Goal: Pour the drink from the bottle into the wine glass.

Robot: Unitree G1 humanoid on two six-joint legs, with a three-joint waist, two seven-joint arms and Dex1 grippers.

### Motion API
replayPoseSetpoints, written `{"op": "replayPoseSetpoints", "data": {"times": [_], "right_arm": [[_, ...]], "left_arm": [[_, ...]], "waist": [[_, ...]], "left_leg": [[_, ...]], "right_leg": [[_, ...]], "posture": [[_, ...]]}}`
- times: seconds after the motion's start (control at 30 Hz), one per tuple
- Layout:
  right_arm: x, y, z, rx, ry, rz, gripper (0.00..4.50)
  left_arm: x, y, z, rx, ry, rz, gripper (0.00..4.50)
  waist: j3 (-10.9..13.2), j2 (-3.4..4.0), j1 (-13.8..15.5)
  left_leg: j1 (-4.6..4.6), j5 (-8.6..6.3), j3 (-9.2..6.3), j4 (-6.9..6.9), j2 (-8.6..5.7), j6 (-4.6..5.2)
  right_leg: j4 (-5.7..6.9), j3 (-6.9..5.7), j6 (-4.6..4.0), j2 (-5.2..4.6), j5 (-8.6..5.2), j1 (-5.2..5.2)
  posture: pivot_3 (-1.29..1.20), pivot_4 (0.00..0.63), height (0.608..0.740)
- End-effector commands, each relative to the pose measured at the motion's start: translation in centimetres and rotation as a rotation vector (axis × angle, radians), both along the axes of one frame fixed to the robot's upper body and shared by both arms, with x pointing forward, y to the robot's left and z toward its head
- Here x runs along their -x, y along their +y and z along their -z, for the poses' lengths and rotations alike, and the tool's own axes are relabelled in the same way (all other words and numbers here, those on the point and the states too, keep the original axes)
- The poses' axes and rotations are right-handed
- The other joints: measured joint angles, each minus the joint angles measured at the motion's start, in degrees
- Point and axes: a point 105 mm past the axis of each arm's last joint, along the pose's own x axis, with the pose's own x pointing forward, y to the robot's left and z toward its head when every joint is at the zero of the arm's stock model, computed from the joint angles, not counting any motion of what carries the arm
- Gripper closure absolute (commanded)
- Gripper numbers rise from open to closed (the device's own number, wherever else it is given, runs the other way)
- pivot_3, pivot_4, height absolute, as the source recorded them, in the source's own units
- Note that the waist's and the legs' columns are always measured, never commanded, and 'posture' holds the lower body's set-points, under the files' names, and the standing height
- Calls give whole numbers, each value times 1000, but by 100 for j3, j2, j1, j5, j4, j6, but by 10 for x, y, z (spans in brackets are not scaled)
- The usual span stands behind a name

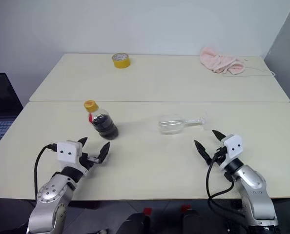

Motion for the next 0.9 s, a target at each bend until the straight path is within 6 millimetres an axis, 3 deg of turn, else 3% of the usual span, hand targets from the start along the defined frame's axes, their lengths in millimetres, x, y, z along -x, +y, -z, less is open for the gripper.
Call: {"op": "replayPoseSetpoints", "data": {"times": [0.03, 0.37, 0.6, 0.77, 0.9], "right_arm": [[1, -7, -12, 2, -53, 22, 54], [13, 3, -20, 43, -57, -73, 54], [37, 35, -34, 91, -13, -343, 54], [35, 43, -48, 94, -16, -410, 54], [32, 43, -48, 93, -9, -411, 54]], "left_arm": [[1, 1, -16, -45, -65, 6, 0], [8, -8, -15, -16, -40, 94, 0], [5, 10, -32, -10, -102, 73, 0], [4, 11, -34, 2, -118, 59, 0], [5, 10, -35, 19, -125, 52, 0]], "waist": [[0, 0, 0], [0, 0, 1], [1, 0, 3], [1, -1, 4], [1, -2, 7]], "left_leg": [[0, 0, 0, 0, 0, 0], [0, 0, 1, -1, 1, 0], [-1, -1, -4, 0, 4, 1], [-1, -1, -9, 0, 4, 2], [-3, -1, -13, 0, 4, 2]], "right_leg": [[0, 0, 0, 0, 0, 0], [0, 2, 0, 0, 0, 0], [-6, -5, 0, 1, 0, 4], [-30, -18, 1, 0, 0, 17], [-30, -25, 1, -1, 0, 18]], "posture": [[0, 150, 740], [0, 150, 740], [0, 150, 740], [0, 150, 740], [0, 150, 740]]}}
